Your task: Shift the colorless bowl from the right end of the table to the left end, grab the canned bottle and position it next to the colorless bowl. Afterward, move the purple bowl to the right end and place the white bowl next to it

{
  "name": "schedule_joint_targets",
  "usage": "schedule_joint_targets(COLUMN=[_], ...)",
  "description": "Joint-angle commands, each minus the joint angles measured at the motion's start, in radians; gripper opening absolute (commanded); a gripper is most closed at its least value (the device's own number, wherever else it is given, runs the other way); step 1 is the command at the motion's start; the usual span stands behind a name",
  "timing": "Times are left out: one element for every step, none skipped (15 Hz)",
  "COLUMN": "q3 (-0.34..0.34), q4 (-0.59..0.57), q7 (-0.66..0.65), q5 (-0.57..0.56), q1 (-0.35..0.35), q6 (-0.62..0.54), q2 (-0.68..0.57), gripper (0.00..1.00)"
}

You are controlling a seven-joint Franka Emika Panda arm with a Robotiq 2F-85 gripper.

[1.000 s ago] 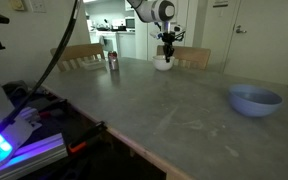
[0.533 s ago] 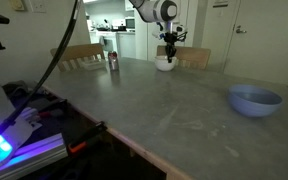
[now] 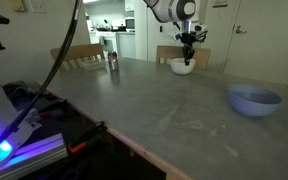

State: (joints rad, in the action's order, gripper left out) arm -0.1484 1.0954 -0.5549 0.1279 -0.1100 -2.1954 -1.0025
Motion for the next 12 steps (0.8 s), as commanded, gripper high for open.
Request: schedule_joint_targets(q3=[-0.02, -0.029, -0.039, -0.048, -0.058, -0.07, -0.086, -0.097, -0.107, -0.115, -0.12, -0.125], q4=[0.039, 0.037, 0.037, 0.039, 0.04, 0.041, 0.05, 0.052, 0.056, 0.059, 0.065, 0.072], q7=[0.003, -0.001, -0.006, -0.01, -0.014, -0.02, -0.023, -0.027, -0.028, -0.031, -0.03, -0.03], q5=[0.004, -0.001, -0.004, -0.007, -0.007, -0.009, -0.004, -0.001, 0.004, 0.008, 0.014, 0.017], q1=[-0.025, -0.03, -0.034, -0.038, -0.044, -0.05, -0.053, -0.059, -0.07, -0.079, -0.092, -0.103], q6=[-0.005, 0.001, -0.001, -0.003, -0.006, -0.008, -0.015, -0.02, -0.025, -0.029, -0.035, -0.041], q2=[0.039, 0.044, 0.048, 0.051, 0.055, 0.058, 0.068, 0.074, 0.078, 0.081, 0.083, 0.084], gripper=[0.02, 0.02, 0.02, 0.02, 0.02, 0.02, 0.02, 0.02, 0.02, 0.02, 0.02, 0.02])
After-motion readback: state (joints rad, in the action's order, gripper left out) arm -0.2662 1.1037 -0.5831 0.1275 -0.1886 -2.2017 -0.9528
